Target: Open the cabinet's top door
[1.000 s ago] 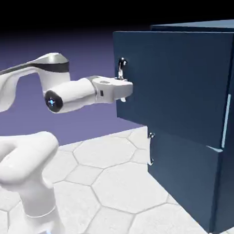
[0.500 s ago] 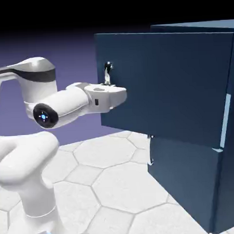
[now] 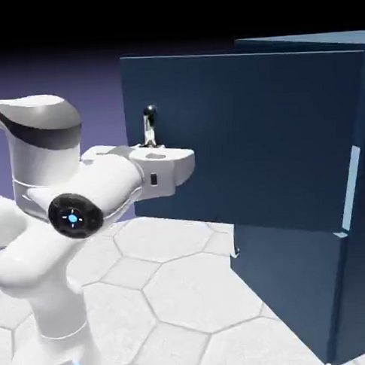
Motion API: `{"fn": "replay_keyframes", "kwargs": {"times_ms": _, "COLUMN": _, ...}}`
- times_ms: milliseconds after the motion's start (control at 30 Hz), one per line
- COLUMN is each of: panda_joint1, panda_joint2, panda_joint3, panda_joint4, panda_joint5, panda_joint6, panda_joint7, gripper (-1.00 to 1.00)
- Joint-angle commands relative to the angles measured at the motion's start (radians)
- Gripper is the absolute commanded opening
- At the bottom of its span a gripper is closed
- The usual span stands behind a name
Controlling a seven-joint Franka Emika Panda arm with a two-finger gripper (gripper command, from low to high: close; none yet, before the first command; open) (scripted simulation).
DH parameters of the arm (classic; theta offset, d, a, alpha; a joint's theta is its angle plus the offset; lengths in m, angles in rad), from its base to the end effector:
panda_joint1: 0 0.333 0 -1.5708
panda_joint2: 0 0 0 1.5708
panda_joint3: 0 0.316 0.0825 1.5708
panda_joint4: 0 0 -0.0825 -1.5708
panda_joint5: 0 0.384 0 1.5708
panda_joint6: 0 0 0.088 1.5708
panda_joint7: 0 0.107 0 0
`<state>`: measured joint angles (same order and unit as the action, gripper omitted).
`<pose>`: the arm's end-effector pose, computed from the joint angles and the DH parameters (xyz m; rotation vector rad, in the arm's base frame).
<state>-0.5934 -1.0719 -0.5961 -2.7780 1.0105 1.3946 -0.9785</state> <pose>0.1465 -0.1730 0.5248 -1.6752 -0.1401 -1.0856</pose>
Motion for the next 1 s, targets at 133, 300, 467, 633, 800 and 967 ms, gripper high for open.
{"fn": "replay_keyframes", "kwargs": {"times_ms": 133, "panda_joint1": 0.144, "panda_joint2": 0.168, "panda_joint3": -0.180, "panda_joint4": 0.175, "panda_joint5": -0.129, "panda_joint6": -0.153, "panda_joint7": -0.066, "gripper": -1.00}}
{"fn": "replay_keyframes", "kwargs": {"times_ms": 300, "panda_joint1": 0.318, "panda_joint2": 0.308, "panda_joint3": -0.352, "panda_joint4": 0.356, "panda_joint5": -0.214, "panda_joint6": -0.301, "panda_joint7": -0.124, "gripper": -1.00}}
{"fn": "replay_keyframes", "kwargs": {"times_ms": 467, "panda_joint1": 0.499, "panda_joint2": 0.406, "panda_joint3": -0.517, "panda_joint4": 0.514, "panda_joint5": -0.268, "panda_joint6": -0.423, "panda_joint7": -0.169, "gripper": -1.00}}
{"fn": "replay_keyframes", "kwargs": {"times_ms": 633, "panda_joint1": 0.680, "panda_joint2": 0.455, "panda_joint3": -0.674, "panda_joint4": 0.644, "panda_joint5": -0.307, "panda_joint6": -0.512, "panda_joint7": -0.192, "gripper": -1.00}}
{"fn": "replay_keyframes", "kwargs": {"times_ms": 800, "panda_joint1": 0.861, "panda_joint2": 0.454, "panda_joint3": -0.818, "panda_joint4": 0.759, "panda_joint5": -0.342, "panda_joint6": -0.573, "panda_joint7": -0.187, "gripper": -1.00}}
{"fn": "replay_keyframes", "kwargs": {"times_ms": 967, "panda_joint1": 1.043, "panda_joint2": 0.409, "panda_joint3": -0.943, "panda_joint4": 0.877, "panda_joint5": -0.379, "panda_joint6": -0.623, "panda_joint7": -0.154, "gripper": -1.00}}
